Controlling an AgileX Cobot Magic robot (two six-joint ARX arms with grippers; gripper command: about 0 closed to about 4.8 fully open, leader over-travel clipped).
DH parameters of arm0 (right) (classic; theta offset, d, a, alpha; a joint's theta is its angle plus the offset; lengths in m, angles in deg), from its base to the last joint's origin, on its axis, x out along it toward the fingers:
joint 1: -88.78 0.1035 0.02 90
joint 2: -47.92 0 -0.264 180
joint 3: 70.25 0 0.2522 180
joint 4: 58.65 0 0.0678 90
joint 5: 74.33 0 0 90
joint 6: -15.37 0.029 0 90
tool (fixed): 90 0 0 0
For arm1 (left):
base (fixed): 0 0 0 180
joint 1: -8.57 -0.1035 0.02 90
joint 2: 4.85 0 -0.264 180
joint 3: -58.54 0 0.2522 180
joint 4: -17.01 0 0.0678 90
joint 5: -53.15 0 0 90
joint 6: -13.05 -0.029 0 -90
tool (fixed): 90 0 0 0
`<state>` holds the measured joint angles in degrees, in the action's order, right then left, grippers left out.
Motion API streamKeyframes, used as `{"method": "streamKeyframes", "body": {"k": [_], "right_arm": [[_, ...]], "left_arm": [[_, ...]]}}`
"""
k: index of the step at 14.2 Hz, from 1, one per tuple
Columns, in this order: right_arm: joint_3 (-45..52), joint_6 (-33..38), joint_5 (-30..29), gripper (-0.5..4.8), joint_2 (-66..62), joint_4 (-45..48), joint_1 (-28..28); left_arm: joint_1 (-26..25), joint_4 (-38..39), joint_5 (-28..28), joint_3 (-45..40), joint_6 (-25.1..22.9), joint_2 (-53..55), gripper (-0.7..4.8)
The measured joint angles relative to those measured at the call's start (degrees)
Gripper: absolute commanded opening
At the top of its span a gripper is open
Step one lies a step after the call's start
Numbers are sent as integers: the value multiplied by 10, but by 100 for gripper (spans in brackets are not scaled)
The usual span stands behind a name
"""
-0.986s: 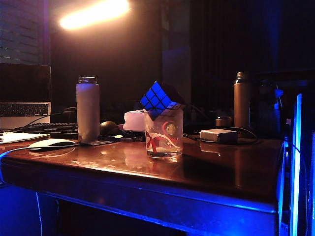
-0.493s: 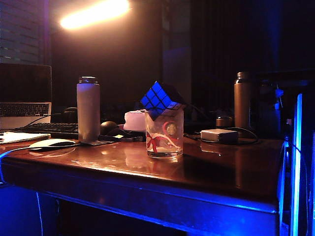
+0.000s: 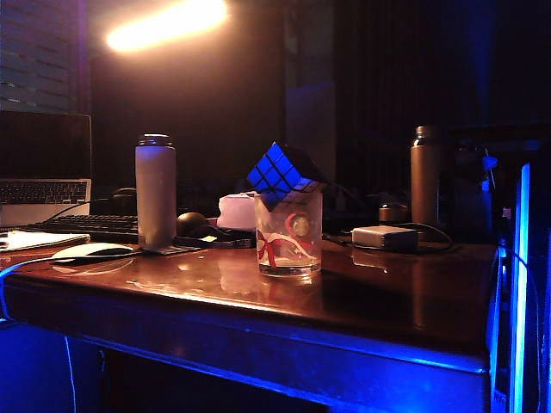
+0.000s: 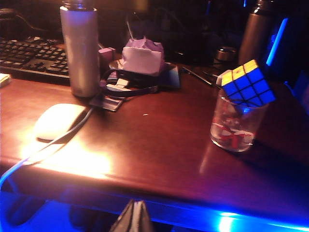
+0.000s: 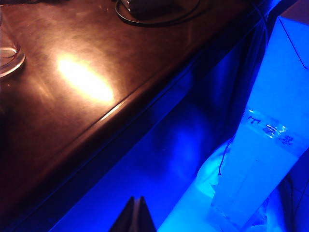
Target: Stack the Rubik's Cube on top of the glass cup.
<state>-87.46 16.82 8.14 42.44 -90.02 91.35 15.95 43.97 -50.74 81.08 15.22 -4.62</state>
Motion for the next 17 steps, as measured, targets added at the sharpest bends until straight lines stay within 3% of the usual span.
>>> {"method": "streamKeyframes", "body": {"k": [3,17], "right_arm": [[0,-3,0,0,0,0,0],[0,-15,0,0,0,0,0]], "left_arm": [[-77,3,0,0,0,0,-2],[-66,-1,11,-36,0,0,-2]]}}
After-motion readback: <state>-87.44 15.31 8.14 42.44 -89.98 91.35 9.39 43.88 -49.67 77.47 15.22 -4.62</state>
